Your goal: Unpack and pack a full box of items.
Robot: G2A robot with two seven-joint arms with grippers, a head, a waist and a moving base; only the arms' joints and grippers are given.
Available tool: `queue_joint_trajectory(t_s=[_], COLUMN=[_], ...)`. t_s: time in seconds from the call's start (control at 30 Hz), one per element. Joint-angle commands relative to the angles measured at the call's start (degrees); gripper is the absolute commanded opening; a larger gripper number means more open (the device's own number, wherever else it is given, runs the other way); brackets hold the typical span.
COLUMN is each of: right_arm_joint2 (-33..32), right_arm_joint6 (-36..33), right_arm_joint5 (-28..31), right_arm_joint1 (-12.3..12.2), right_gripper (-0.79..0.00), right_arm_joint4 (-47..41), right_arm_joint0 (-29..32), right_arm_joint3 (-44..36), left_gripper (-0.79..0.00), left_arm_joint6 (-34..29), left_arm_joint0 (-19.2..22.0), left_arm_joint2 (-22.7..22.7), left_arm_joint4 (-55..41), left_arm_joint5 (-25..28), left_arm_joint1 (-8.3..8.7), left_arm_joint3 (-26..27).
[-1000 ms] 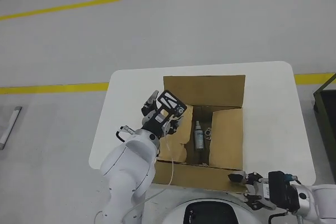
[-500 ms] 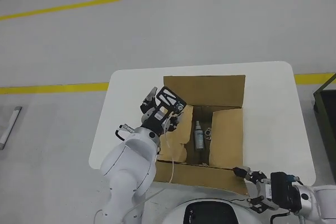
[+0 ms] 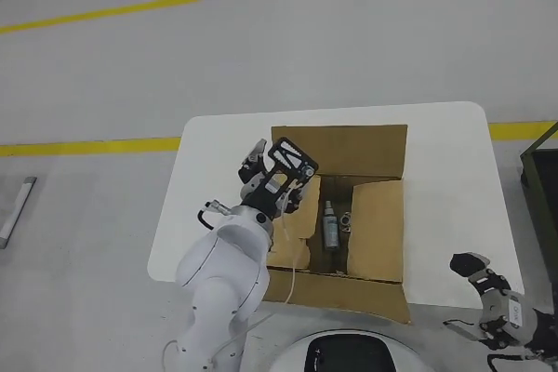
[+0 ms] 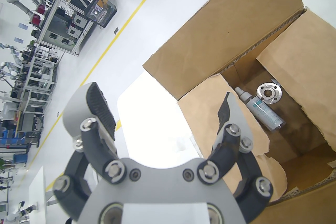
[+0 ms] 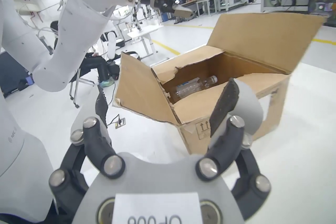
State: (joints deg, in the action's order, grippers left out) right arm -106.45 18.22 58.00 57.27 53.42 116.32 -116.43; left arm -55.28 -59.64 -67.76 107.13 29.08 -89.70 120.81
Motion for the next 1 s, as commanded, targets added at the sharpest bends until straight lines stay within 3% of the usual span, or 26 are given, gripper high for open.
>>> queue_joint_trajectory(t_s=[0.0, 0.1, 0.13, 0.17, 0.23, 0.33, 0.4, 0.53, 0.73, 0.97], right_arm_joint2=[-1.3, -1.5, -1.4, -1.2, -0.9, 1.0, 2.9, 8.1, 15.4, 18.4], right_arm_joint6=[3.0, 5.2, 6.1, 6.8, 6.1, 2.4, -3.5, -11.9, -20.5, -25.4], right_arm_joint5=[0.0, 0.0, 0.0, 0.0, -0.7, -4.4, -9.7, -14.7, -14.4, -9.9], right_arm_joint1=[0.0, 0.0, 0.0, 0.0, 0.0, 0.1, 0.2, 0.2, 0.2, 0.0], right_gripper=[0.0, -0.092, -0.323, -0.443, -0.76, -0.785, -0.785, -0.785, -0.785, -0.785], right_arm_joint4=[0.5, 1.7, 1.3, 0.6, 0.1, -2.0, -3.2, -6.7, -5.4, -5.0], right_arm_joint0=[0.8, 1.4, 1.3, 1.1, 0.3, -1.4, -3.0, -8.2, -14.1, -16.7], right_arm_joint3=[0.3, 0.4, 0.9, 1.5, 2.4, 2.5, 1.6, -0.3, -0.3, 1.4], left_gripper=[0.0, 0.0, 0.0, 0.0, 0.0, 0.0, 0.0, 0.0, 0.0, 0.0], left_arm_joint6=[-0.5, -1.0, -1.0, -1.0, -1.2, -1.2, -1.5, -1.5, -1.6, -1.4], left_arm_joint0=[0.1, 0.2, 0.2, 0.1, 0.1, -0.2, -0.5, -0.7, -1.0, -1.2], left_arm_joint2=[0.5, 1.3, 1.5, 1.6, 1.9, 2.5, 2.9, 3.4, 3.1, 2.3], left_arm_joint4=[-0.3, -0.3, -0.3, -0.4, -0.4, -0.5, -0.7, -0.2, 0.7, 0.5], left_arm_joint5=[-0.2, -0.5, -0.7, -0.9, -1.4, -2.0, -2.3, -2.6, -3.2, -3.7], left_arm_joint1=[-0.02, -0.02, -0.02, -0.02, -0.02, -0.01, -0.01, 0.06, 0.22, 0.38], left_arm_joint3=[-0.2, -0.3, -0.3, -0.3, -0.4, -0.4, -0.3, -0.4, -0.7, -0.9])
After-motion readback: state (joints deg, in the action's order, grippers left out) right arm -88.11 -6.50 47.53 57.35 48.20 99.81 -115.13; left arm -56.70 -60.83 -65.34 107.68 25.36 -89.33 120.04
